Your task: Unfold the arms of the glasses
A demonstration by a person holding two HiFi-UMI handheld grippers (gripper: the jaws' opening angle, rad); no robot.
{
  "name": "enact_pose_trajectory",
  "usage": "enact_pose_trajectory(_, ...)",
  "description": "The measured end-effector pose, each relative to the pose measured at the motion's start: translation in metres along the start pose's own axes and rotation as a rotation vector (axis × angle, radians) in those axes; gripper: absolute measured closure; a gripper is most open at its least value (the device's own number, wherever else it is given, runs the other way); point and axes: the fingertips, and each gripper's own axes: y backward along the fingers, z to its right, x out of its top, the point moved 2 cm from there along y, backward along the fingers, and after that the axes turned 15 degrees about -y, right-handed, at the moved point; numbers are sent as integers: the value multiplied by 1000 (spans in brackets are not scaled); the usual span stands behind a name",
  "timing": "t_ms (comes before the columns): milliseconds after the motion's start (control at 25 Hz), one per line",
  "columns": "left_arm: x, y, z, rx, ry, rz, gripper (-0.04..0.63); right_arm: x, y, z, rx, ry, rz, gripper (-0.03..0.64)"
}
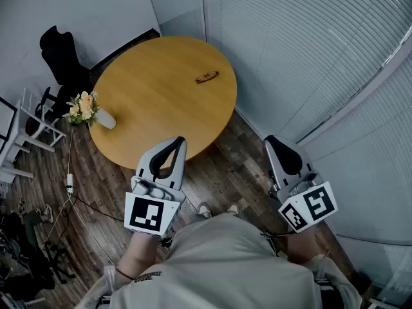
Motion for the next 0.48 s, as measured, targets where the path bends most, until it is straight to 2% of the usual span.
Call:
enact_pose_trajectory(280,-1,-2,1,3,16,2,572,-4,0,8,-32,-18,-8,577)
enact_pose_trajectory(480,-9,-7,5,-4,21,-24,572,-8,0,12,-32,9,-22,577)
